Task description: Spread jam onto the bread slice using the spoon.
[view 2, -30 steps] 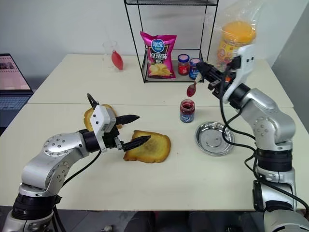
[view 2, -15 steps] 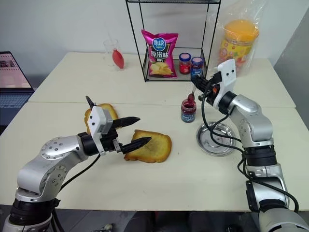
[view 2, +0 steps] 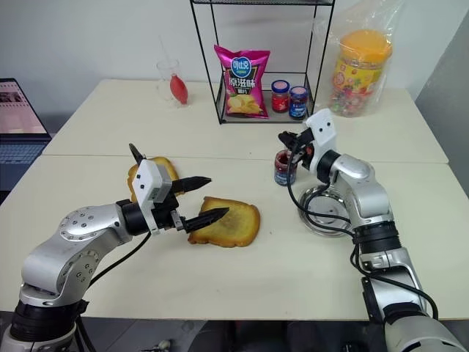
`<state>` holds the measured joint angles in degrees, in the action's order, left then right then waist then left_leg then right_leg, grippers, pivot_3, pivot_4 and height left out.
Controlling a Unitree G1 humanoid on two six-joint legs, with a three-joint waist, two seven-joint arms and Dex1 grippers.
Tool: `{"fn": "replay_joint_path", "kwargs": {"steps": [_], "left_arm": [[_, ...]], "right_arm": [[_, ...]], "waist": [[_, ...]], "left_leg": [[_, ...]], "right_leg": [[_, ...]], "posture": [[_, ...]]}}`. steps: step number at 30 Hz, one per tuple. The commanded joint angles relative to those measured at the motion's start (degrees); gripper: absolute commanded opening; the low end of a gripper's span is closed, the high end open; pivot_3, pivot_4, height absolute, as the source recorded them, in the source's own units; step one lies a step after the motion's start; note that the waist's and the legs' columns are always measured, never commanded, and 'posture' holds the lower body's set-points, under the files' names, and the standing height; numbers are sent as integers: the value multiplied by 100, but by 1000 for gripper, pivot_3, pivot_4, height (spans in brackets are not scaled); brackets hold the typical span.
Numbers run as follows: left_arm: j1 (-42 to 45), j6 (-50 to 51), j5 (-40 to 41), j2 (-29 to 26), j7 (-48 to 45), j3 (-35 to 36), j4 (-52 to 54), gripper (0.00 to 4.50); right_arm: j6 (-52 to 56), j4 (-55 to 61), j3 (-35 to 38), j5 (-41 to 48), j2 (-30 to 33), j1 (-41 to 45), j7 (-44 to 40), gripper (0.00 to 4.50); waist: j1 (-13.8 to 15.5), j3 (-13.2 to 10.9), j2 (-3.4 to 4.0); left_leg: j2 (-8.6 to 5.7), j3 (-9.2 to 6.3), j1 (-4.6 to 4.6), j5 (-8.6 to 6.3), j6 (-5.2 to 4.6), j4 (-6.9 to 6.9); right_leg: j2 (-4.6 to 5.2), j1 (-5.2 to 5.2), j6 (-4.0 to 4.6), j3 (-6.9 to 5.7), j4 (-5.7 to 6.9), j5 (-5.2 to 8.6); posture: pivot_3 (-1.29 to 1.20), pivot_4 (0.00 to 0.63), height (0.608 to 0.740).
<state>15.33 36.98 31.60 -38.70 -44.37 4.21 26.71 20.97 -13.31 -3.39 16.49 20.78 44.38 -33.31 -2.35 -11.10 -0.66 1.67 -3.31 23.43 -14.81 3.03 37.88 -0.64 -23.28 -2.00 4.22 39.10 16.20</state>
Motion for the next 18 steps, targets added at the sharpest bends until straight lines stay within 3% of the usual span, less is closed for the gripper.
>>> {"fn": "replay_joint_path", "kwargs": {"steps": [1,18], "left_arm": [[42,-30,46,-46,44,65,229,4500],[-50,-193,-86,-79,-32,22,135,4500]], "right_arm": [[447,79,275,139,-96,109,178,20],[2061,-107,1783,1318,-689,507,1117,20]], "waist": [[0,1,-1],[-2,1,0]], "left_leg": [[0,0,0,0,0,0],[0,-1,-1,0,0,0]], "right_leg": [[0,0,0,0,0,0],[0,0,1,-1,5,0]], "posture": [[0,150,740],[0,150,740]]}}
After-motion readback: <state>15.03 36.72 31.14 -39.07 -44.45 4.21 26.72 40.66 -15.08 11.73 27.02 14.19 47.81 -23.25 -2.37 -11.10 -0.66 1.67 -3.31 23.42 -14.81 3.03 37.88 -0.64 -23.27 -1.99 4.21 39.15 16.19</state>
